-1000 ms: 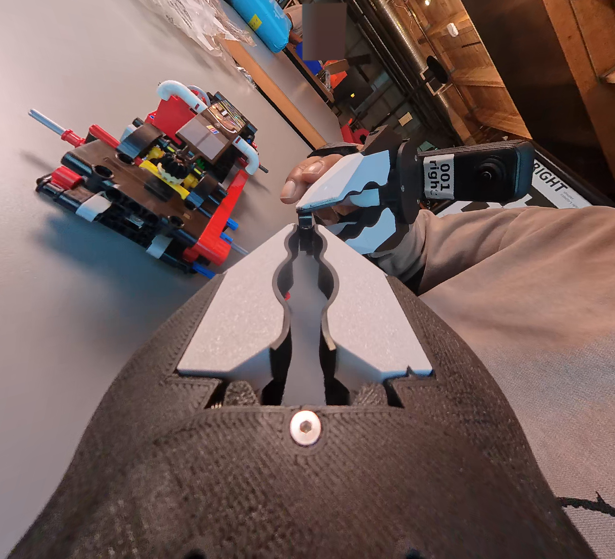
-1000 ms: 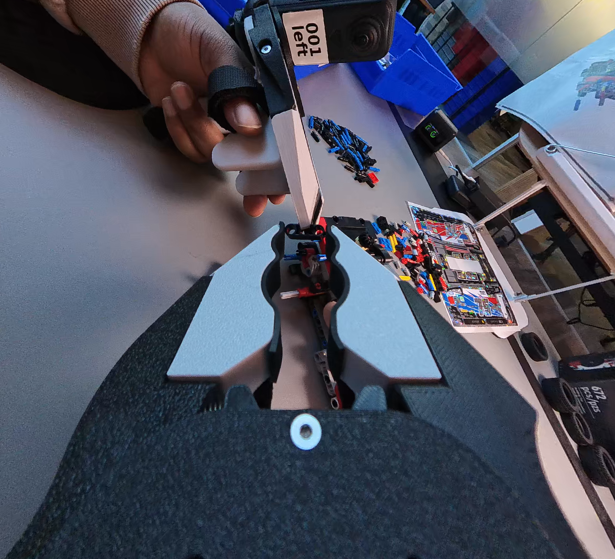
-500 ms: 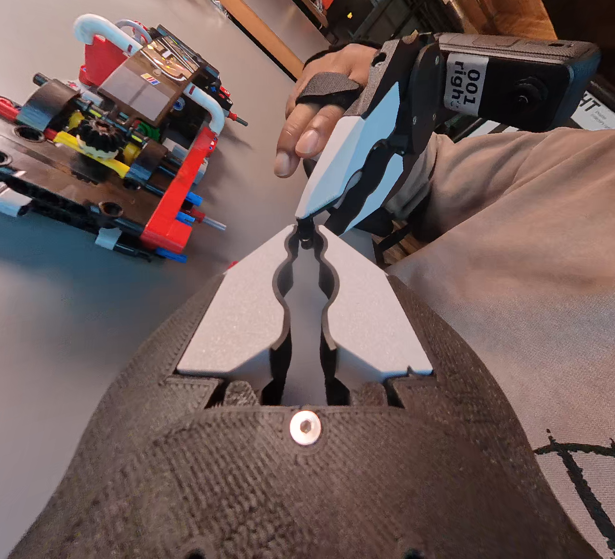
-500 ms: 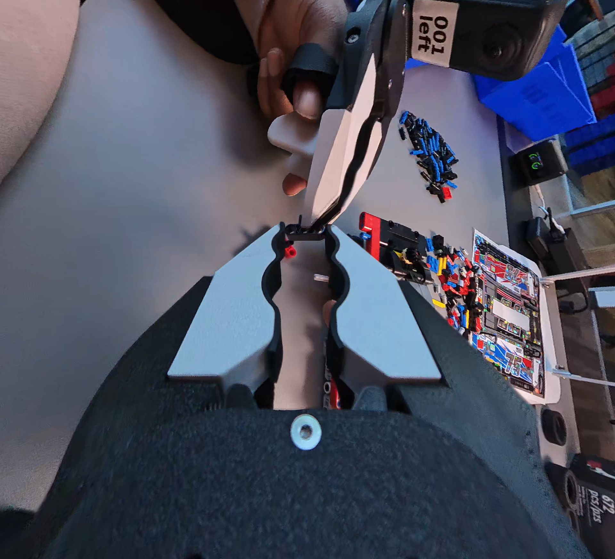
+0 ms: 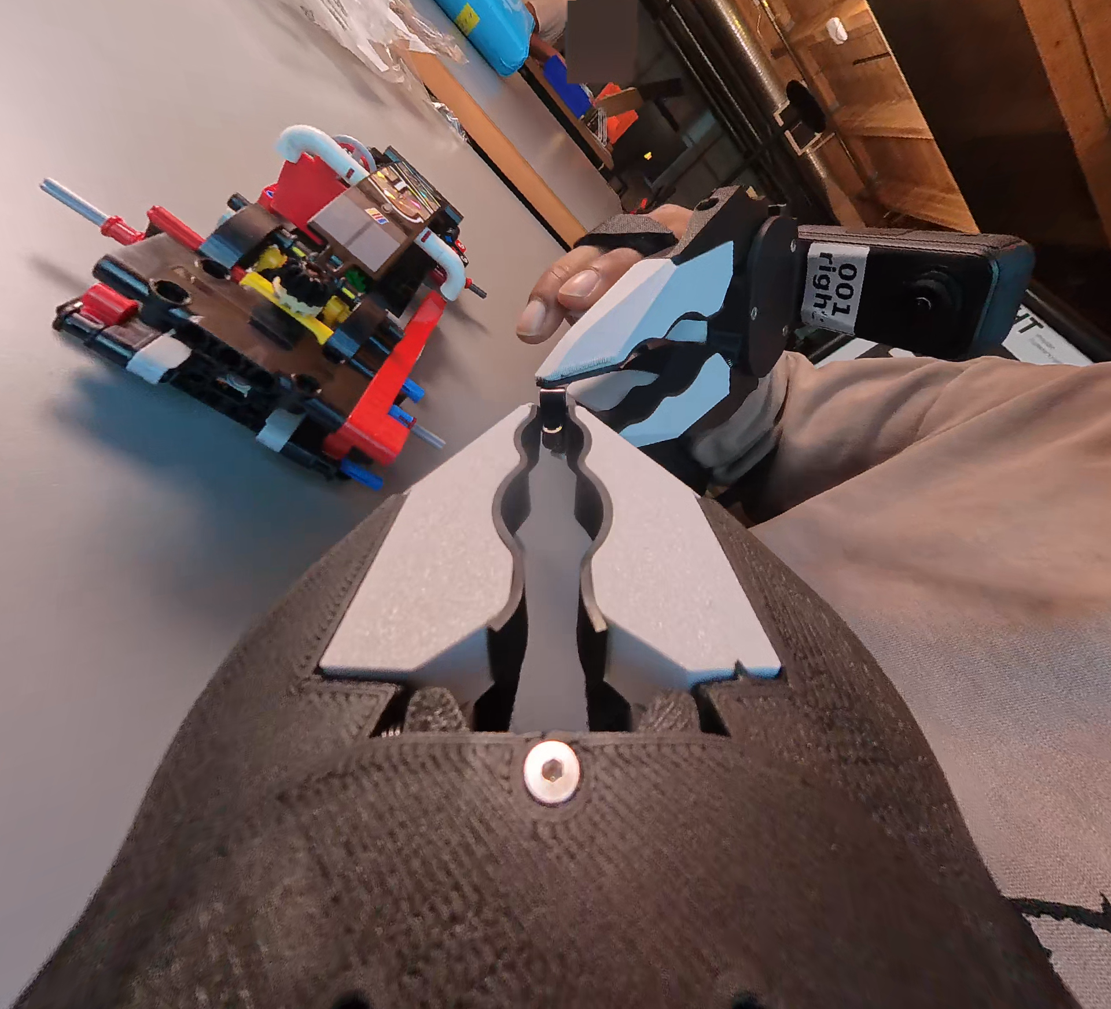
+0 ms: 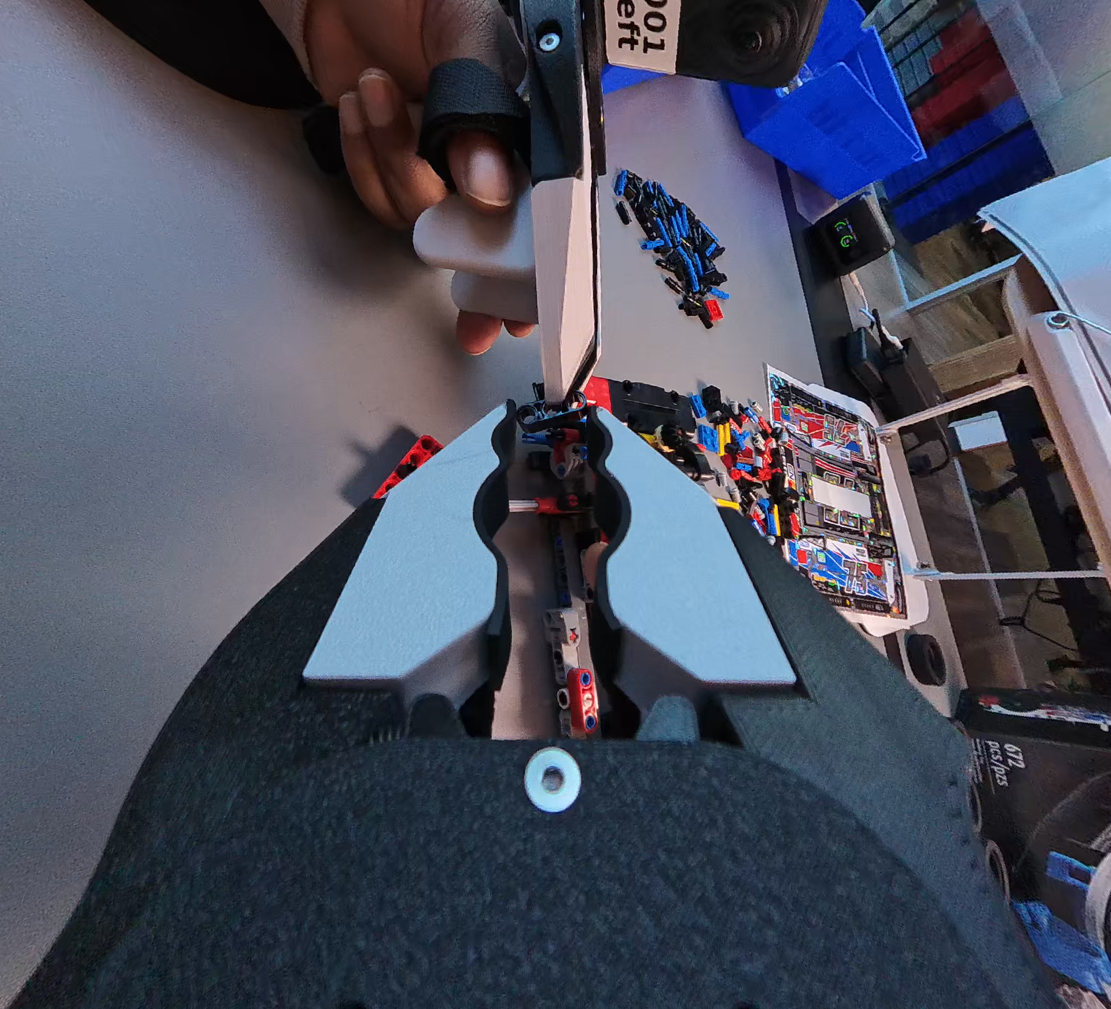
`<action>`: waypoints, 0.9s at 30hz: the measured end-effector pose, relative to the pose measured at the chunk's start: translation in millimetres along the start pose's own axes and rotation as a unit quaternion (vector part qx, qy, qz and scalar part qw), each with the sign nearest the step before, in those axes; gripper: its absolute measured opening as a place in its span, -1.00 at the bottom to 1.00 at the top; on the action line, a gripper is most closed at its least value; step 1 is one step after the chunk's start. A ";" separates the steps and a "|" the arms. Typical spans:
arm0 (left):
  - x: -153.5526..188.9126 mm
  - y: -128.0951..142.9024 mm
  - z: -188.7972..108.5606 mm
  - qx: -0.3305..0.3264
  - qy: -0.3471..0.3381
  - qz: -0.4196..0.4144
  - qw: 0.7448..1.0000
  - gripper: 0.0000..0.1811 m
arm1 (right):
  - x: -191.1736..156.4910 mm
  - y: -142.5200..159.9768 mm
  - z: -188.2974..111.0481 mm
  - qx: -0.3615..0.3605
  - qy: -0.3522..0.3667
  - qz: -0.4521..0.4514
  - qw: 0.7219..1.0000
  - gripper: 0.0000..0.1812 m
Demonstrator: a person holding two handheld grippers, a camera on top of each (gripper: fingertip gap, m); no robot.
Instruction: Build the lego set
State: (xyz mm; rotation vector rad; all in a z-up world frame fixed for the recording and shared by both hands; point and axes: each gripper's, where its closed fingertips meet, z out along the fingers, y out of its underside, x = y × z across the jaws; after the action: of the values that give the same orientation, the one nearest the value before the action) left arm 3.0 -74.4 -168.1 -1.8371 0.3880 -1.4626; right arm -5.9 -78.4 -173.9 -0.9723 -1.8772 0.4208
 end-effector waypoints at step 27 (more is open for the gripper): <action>4.3 2.2 -1.3 -0.004 0.017 -0.022 1.000 -0.94 | -4.3 -2.7 -2.8 0.006 -0.006 0.018 1.000 -0.79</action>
State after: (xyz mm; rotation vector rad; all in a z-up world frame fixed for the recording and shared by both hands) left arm 3.6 -79.2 -166.5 -1.8404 0.3736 -1.5245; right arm -3.7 -83.7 -173.4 -0.9983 -1.8676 0.4596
